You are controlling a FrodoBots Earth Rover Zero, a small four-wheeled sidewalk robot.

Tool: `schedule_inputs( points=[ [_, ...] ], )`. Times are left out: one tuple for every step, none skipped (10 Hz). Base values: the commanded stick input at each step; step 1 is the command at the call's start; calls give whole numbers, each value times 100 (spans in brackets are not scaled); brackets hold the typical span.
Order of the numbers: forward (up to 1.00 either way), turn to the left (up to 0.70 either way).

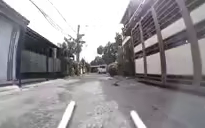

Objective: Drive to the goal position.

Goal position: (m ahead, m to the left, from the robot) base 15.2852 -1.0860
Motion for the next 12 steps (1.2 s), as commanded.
schedule_inputs(
  points=[
    [85, 0],
    [85, 0],
    [85, 0],
    [85, 0],
    [85, 0],
    [85, 0],
    [85, 0],
    [85, 0],
    [85, 0],
    [85, 0],
    [85, 0],
    [85, 0]
  ],
)
